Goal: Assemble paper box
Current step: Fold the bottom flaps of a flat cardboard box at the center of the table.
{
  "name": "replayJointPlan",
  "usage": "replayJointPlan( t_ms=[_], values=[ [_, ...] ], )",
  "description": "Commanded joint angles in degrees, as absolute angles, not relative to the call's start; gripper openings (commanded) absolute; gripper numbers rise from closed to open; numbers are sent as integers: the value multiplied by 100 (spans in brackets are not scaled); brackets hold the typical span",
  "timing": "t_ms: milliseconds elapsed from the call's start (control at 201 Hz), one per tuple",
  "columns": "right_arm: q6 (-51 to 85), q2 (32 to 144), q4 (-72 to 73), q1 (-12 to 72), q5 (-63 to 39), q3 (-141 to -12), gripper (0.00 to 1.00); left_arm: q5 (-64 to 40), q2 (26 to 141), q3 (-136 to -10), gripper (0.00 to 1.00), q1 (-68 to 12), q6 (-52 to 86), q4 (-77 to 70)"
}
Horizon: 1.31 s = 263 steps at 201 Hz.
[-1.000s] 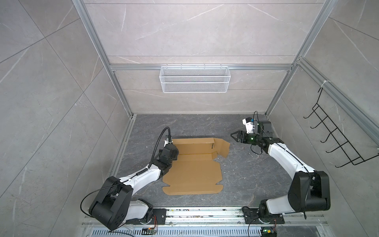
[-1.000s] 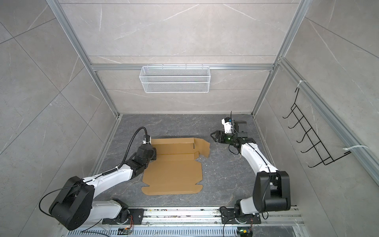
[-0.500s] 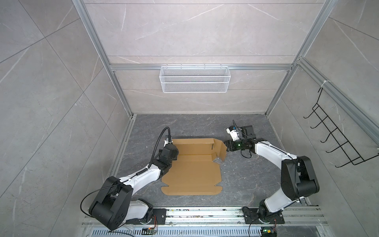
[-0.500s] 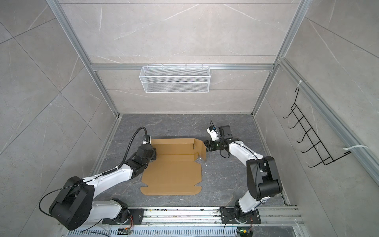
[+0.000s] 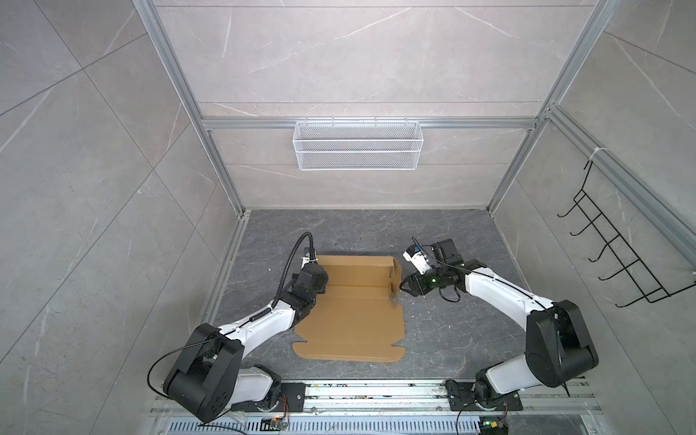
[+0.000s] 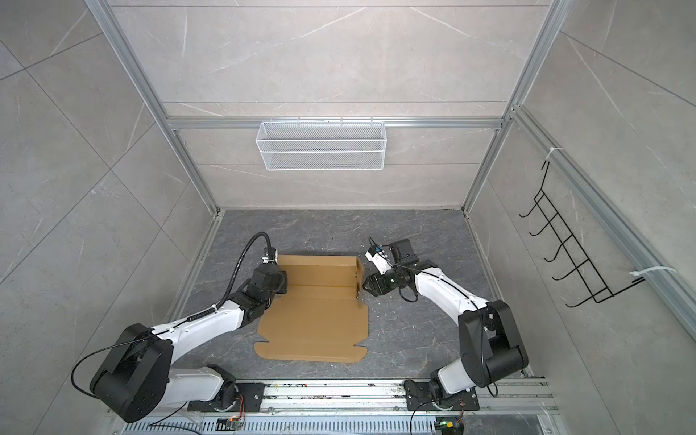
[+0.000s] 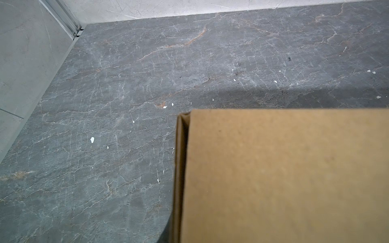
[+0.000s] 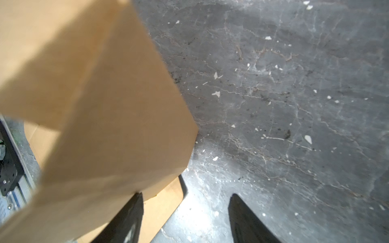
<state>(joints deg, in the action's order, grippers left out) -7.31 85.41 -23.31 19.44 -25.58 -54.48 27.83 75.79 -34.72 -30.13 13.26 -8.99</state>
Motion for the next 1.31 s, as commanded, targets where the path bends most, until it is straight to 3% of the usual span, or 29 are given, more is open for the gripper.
replayJointPlan(
  t_ms=[0,403,751,1035,1304],
  values=[
    [-684,8350,-2201,2097,-2454,-5290,67,2789,7679,-3654,0,-3014,1142,-813],
    [-335,8717,-22,2576,-2117,-4953,69,2733,7756,-3790,0,-3015,1105,-760],
    [-375,9166,891,2933,-922,-4889,65,2549,7770,-3842,0,-3015,1081,-668],
    [-413,9419,1117,3220,62,-4964,54,2531,7779,-3858,0,-3008,1127,-658],
    [-20,9605,788,3509,1549,-5202,30,2522,7736,-3938,0,-3015,1279,-563]
  ],
)
